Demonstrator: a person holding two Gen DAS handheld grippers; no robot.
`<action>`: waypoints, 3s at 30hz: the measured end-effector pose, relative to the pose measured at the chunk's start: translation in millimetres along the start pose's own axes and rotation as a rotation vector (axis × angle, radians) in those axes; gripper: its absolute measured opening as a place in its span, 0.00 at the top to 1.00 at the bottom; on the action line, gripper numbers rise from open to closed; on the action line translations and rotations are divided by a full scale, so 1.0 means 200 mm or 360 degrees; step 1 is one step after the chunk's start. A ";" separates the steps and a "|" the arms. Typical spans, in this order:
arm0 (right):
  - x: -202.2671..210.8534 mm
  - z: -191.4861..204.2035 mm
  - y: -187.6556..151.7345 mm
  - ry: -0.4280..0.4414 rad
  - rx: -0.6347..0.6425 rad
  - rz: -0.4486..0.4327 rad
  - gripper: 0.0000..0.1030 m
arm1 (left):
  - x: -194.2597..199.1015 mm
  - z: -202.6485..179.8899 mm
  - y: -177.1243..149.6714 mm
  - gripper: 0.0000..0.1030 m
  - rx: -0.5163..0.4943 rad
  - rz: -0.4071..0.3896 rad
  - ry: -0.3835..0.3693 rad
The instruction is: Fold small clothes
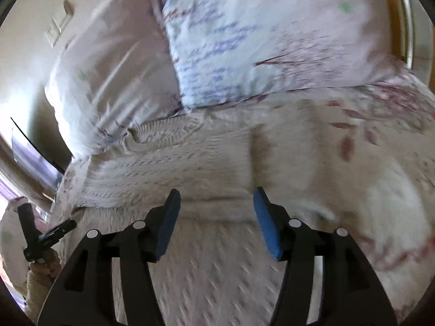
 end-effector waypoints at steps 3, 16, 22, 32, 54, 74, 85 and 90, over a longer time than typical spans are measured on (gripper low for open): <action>0.10 -0.17 -0.10 -0.0005 -0.0110 0.0018 0.43 | 0.04 0.03 -0.07 0.30 0.0057 0.0006 -0.0190; -0.03 -0.38 -0.39 0.0397 -0.0344 0.0168 0.58 | 0.12 0.02 -0.38 0.52 0.0156 0.0023 -0.0633; 0.01 -0.33 -0.56 0.0633 -0.0338 0.0202 0.69 | 0.18 -0.03 -0.56 0.61 0.0118 0.0001 -0.0785; 0.07 -0.14 -0.82 0.0770 -0.0116 0.0261 0.75 | 0.21 -0.07 -0.82 0.72 0.0109 0.0047 -0.0941; 0.34 0.09 -0.68 0.0088 0.0387 -0.0442 0.92 | 0.40 -0.13 -0.57 0.95 -0.0023 -0.0269 -0.0453; 0.05 0.30 0.07 -0.0596 0.0605 -0.0570 0.92 | 0.25 -0.30 0.34 0.95 -0.0136 -0.0493 0.0209; -0.29 0.12 0.34 -0.0465 0.0328 -0.0287 0.93 | -0.09 -0.20 0.62 0.95 0.0077 -0.0300 0.0145; -0.41 0.03 0.41 -0.0377 0.0179 -0.0174 0.92 | -0.21 -0.16 0.67 0.95 0.0165 -0.0222 0.0088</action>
Point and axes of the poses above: each gripper's, at about its wrist camera, not at the fingertips, and x roughly against the way its jaws point, z to its left, y to its top, the point moved 3 cm from there along -x, roughly the way its jaws point, and after that the axes turned 13 degrees about z, right-handed, at the moved point
